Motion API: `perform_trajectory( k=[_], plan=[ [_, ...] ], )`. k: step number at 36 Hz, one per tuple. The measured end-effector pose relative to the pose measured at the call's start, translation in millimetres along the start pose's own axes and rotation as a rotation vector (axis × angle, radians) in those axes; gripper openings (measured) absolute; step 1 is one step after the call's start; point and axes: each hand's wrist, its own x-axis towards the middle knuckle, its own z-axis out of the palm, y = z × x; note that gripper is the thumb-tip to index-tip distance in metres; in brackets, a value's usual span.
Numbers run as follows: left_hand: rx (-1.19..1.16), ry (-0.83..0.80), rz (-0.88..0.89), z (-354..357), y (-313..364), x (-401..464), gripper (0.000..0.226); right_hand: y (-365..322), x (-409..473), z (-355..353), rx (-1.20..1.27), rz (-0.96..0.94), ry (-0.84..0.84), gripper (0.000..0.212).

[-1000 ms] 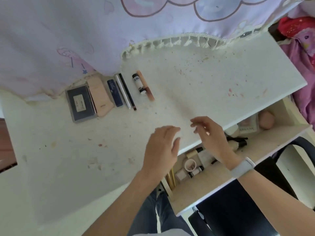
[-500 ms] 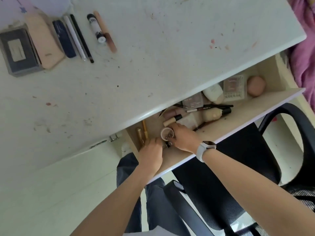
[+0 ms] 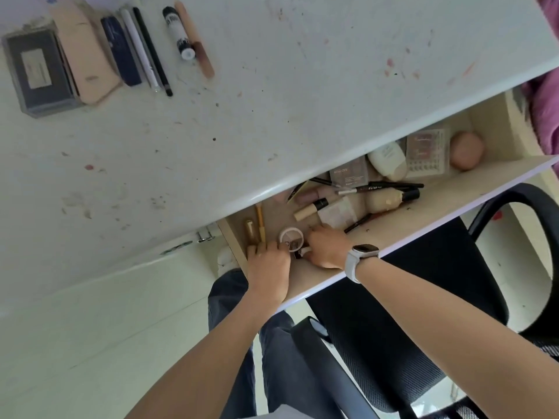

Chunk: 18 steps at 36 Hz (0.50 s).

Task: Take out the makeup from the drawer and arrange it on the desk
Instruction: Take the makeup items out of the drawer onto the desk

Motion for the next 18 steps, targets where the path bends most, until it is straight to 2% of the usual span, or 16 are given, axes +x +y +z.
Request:
perform_trajectory(
  k=[3, 6, 12, 15, 18],
  plan=[
    [-0.029, 0.089, 0.070, -5.8, -9.2, -9.4, 0.027, 2.7, -3.6, -2.2, 0.017, -0.008, -0.071, 0.038],
    [-0.078, 0.168, 0.108, -7.4, -21.6, -17.8, 0.029, 4.1, -7.8, -7.4, 0.041, -0.036, -0.058, 0.026],
    [-0.233, 0.306, 0.068, -11.0, -36.2, -28.8, 0.018, -2.6, -14.1, -9.3, 0.174, -0.157, 0.283, 0.032],
    [-0.303, 0.348, 0.039, -14.4, -40.1, -32.6, 0.021, -11.8, -8.8, -3.8, 0.060, -0.234, 0.344, 0.032],
    [-0.338, 0.353, 0.054, -17.2, -42.2, -35.6, 0.022, -20.7, -5.2, 0.0, -0.012, -0.234, 0.357, 0.030]
  ],
)
